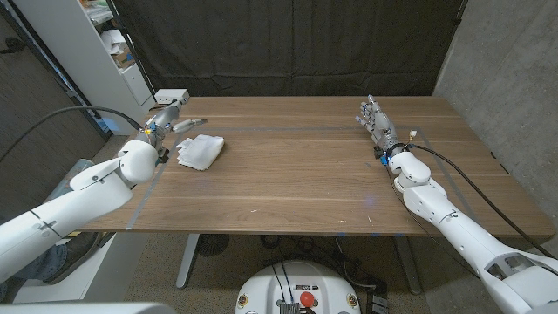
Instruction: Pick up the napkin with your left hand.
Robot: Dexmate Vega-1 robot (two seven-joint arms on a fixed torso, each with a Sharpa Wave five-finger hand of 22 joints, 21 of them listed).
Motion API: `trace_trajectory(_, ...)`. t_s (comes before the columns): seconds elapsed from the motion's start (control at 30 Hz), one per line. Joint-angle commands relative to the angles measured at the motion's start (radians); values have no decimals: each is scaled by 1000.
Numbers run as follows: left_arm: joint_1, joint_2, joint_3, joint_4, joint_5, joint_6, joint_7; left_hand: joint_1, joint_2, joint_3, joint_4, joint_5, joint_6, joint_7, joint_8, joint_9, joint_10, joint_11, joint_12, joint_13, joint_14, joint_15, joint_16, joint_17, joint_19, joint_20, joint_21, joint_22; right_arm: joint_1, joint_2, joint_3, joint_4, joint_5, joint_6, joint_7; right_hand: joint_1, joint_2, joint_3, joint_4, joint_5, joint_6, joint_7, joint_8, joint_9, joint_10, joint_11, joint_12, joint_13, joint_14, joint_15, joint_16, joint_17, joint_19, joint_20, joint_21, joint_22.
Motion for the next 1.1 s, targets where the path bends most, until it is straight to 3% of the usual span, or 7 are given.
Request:
trace_trajectory(0.03,-12,16,17,3,-7,13,-12,17,-4,10,-2,5,8,4,8,3,-7,0,7,3,5,2,7,6,5,1,2,4,4,-6,1,-10,-1,-11,-1,8,8,-3,-1,0,8,-4,-1,6,5,-3,-3,4,8,3,-3,1,7,3,-1,5)
trace_trajectory(0.17,-19,33,26,-2,3,28,-20,24,-6,10,-1,5,9,3,8,3,-5,-1,9,3,5,2,7,6,4,-3,1,4,2,-9,-1,-18,0,-22,-3,8,8,-4,-1,0,9,-3,-1,6,5,-2,-3,4,8,3,-3,2,7,3,-1,5)
trace_trajectory(0.53,-53,8,53,36,11,18,3,45,-13,11,1,6,19,5,12,3,2,-4,13,4,9,-1,7,7,4,-3,-3,5,12,-9,-2,-16,-3,-26,-5,8,8,-5,-2,0,11,-5,0,6,7,-3,-3,4,9,3,-3,2,8,4,-1,5)
trace_trajectory(0.6,-55,-1,47,64,-30,-39,-22,49,-14,11,1,6,22,5,13,3,4,-6,14,4,9,-2,7,7,4,-3,-3,5,20,-12,1,-12,7,-40,3,8,8,-5,-2,0,11,-4,0,6,6,-3,-3,4,9,2,-3,2,8,4,-1,5)
trace_trajectory(0.73,-85,5,103,56,22,9,-30,55,-15,12,2,6,26,8,14,3,5,-6,14,5,11,-4,7,7,3,-5,-5,5,18,-24,4,-28,10,-62,-3,8,8,-5,-2,0,11,-5,0,6,6,-3,-3,4,9,3,-3,2,8,4,0,5)
trace_trajectory(0.83,-64,-14,68,63,-20,-27,-6,59,-16,12,3,6,29,8,15,3,9,-4,16,5,15,-4,9,7,4,-6,-5,5,16,-27,3,-29,4,-63,-8,8,8,-6,-2,0,12,-5,0,6,7,-2,-3,4,10,3,-3,2,9,5,0,5)
trace_trajectory(1.1,-85,-9,101,58,4,-7,-11,68,-17,12,6,5,36,8,17,3,12,-4,18,5,17,-2,8,7,6,-6,-6,6,8,-17,-1,-30,8,-55,-4,8,9,-6,-2,0,13,-5,0,6,8,-3,-2,4,12,4,-2,2,10,4,0,5)
